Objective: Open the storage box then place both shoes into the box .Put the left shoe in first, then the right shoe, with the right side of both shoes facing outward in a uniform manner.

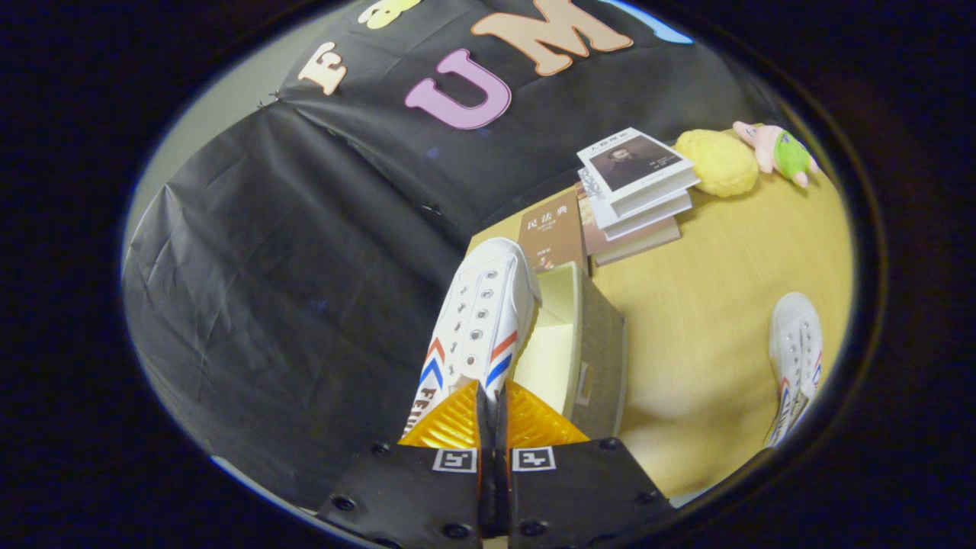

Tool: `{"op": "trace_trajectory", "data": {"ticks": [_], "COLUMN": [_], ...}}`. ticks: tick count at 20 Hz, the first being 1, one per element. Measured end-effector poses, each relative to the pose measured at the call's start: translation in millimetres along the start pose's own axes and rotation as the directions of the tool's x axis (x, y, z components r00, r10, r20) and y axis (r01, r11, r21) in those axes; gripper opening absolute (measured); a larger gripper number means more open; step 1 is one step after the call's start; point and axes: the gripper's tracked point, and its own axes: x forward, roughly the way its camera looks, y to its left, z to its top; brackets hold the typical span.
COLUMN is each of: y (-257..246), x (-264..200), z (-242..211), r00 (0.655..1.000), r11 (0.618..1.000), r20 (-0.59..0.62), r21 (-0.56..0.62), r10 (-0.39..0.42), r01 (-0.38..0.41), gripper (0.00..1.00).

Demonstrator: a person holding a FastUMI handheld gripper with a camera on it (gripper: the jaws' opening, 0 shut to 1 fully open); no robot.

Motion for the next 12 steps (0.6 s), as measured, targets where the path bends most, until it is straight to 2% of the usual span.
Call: {"op": "trace_trajectory", "data": {"ticks": [8,12], "y": [6.5,5.5], "x": [48.6,60.1], "z": [-43.2,-57.0], "r00": [0.996,0.990], "r11": [0.998,0.992], "r20": [-0.072,-0.082], "r21": [0.015,0.022], "r10": [-0.061,-0.118], "r01": [0.062,0.120], "gripper": [0.03,0.03]}}
